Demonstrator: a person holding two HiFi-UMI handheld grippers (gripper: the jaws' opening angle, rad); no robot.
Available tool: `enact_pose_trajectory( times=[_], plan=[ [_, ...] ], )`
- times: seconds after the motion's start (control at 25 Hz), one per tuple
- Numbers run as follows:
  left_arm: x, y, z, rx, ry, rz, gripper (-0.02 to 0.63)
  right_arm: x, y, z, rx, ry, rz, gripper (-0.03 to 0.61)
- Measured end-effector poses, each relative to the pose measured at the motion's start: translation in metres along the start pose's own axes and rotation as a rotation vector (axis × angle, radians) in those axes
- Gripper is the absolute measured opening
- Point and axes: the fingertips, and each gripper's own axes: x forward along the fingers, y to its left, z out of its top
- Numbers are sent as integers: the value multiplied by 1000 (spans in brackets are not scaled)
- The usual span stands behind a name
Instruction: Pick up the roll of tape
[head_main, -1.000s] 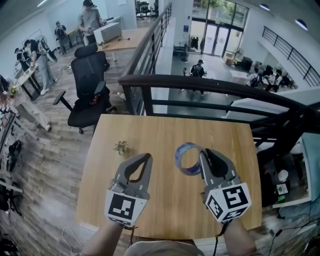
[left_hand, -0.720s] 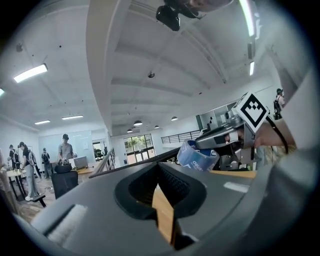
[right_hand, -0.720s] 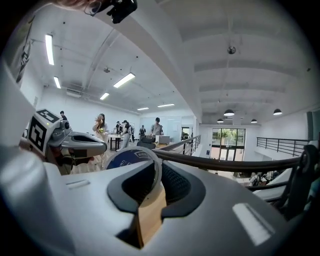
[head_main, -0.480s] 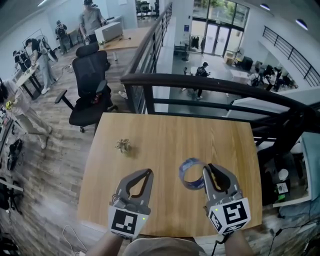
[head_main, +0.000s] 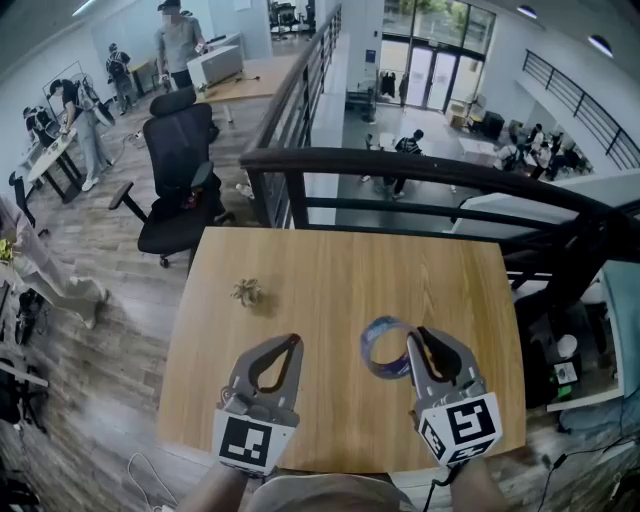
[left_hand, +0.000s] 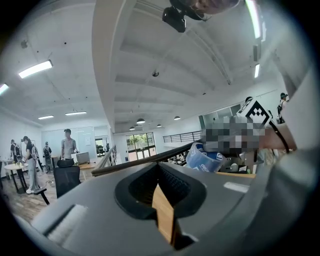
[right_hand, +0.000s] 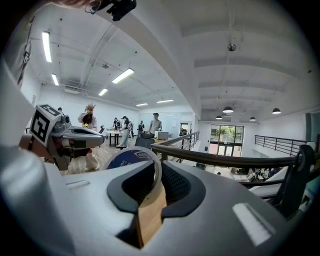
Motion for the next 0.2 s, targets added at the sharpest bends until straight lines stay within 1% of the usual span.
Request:
enact_pose_trajectory(
  times=[0.2],
  plan=[
    [2, 3, 3, 12, -6, -3, 2, 1, -1, 2, 4, -6, -2, 55]
  ],
)
